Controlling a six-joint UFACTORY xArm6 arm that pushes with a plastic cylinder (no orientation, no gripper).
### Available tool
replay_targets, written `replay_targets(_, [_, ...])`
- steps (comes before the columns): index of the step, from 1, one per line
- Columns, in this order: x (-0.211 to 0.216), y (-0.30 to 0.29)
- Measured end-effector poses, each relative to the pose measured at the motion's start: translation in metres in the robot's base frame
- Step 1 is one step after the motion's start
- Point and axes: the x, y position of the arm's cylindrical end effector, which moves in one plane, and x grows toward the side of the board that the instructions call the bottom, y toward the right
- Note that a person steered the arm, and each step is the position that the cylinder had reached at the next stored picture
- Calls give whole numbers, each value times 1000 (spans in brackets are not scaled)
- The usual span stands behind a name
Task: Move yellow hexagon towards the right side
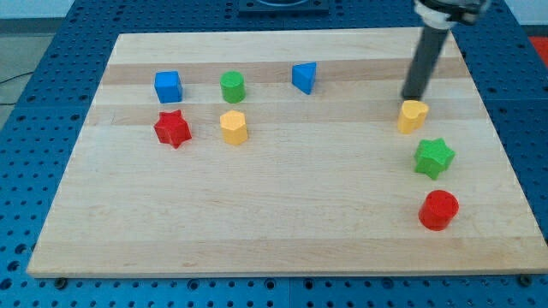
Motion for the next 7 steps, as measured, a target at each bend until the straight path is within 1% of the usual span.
replay_targets(1, [17,-147])
replay_targets(2, [37,-219])
replay_targets(3, [30,-289])
replay_targets(4, [38,-300])
replay_targets(6, [82,-256])
replay_targets(7, [61,-208])
